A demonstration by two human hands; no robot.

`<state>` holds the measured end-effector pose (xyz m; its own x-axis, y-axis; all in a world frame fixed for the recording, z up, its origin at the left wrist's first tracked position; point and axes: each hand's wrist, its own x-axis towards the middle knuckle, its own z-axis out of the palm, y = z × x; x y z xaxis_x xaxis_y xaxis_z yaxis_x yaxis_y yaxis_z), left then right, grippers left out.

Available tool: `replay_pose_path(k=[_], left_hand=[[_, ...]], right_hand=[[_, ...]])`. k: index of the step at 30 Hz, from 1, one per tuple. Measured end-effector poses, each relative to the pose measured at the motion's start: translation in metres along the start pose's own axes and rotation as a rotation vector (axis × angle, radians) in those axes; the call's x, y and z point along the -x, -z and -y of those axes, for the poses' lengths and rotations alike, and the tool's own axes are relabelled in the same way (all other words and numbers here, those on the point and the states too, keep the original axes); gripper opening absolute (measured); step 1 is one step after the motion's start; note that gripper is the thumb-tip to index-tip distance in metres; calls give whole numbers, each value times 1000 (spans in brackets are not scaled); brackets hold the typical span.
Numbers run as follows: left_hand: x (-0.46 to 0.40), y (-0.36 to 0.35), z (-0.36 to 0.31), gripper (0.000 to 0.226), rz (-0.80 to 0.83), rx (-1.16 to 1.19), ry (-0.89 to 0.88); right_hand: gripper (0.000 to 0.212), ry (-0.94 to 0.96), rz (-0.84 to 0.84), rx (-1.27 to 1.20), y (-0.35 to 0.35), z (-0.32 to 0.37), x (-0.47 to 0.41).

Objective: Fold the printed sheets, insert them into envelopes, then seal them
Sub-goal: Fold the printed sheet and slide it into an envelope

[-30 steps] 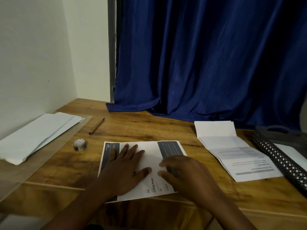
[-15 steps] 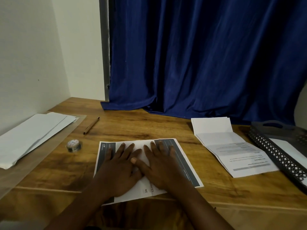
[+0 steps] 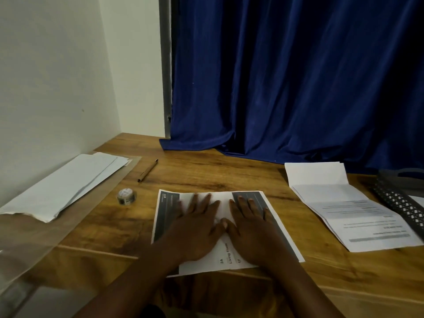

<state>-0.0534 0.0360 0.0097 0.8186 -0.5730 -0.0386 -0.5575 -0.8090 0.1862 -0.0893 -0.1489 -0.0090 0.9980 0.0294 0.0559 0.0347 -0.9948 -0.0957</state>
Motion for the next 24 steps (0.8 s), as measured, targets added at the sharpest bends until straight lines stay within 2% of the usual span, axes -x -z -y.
replay_pose_path(k=[5, 13, 19, 24], left_hand=[[-4, -8, -2, 62, -18, 5, -86], [17, -8, 54, 82, -53, -94, 10], [41, 6, 58, 88, -74, -36, 68], [70, 11, 66, 97, -2, 42, 56]], right_hand=[[70, -3, 0, 29, -1, -2, 0], [73, -28, -21, 10, -3, 0, -3], [73, -37, -3, -12, -1, 1, -2], [73, 11, 18, -50, 6, -3, 0]])
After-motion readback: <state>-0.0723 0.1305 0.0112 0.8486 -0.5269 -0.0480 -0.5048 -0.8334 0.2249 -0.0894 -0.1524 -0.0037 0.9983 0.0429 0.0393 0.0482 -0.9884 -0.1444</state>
